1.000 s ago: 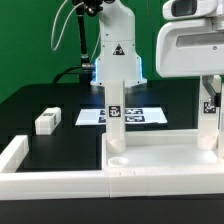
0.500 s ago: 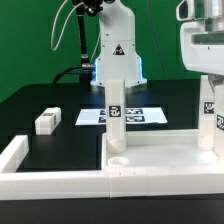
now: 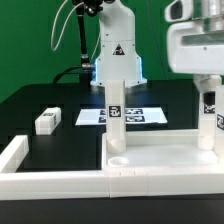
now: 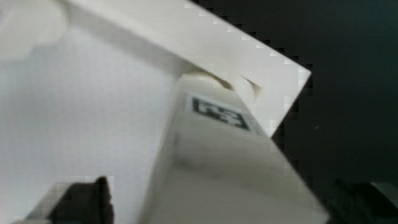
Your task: Assemble desk
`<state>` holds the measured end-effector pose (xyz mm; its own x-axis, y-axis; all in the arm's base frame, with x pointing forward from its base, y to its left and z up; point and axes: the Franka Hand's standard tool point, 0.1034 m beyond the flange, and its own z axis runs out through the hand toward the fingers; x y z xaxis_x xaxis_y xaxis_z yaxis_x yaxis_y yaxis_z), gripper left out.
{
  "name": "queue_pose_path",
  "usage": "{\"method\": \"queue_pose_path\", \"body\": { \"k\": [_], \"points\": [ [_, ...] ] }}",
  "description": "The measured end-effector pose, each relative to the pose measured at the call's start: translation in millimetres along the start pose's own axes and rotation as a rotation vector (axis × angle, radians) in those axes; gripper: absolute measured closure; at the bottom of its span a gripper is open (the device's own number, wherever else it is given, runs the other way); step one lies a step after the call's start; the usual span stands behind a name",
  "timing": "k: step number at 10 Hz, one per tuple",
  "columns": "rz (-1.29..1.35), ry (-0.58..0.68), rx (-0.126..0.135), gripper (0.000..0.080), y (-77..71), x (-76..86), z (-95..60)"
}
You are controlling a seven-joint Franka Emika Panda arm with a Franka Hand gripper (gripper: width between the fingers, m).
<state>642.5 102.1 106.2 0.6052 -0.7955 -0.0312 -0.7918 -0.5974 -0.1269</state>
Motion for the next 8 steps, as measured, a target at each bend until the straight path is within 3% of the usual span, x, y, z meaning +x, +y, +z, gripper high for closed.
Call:
{"method": "queue_pose_path", "body": {
  "k": [1,2,5,6,8],
  "points": [
    [-0.166,-0.017,0.000,0.0161,1.7,-1.7,1.7],
    [-0.176,0.009,0.023,0.0161,-0.8,-5.4,1.6],
    [-0.398,0.012,0.010,0.0151,1.1,-6.1,3.3],
    [-0.622,0.035,-0.024,0.0151,-3.6,-10.8,2.0],
    [-0.904,0.045,-0.058,0.0151,-9.8,-17.5,1.2]
  ]
}}
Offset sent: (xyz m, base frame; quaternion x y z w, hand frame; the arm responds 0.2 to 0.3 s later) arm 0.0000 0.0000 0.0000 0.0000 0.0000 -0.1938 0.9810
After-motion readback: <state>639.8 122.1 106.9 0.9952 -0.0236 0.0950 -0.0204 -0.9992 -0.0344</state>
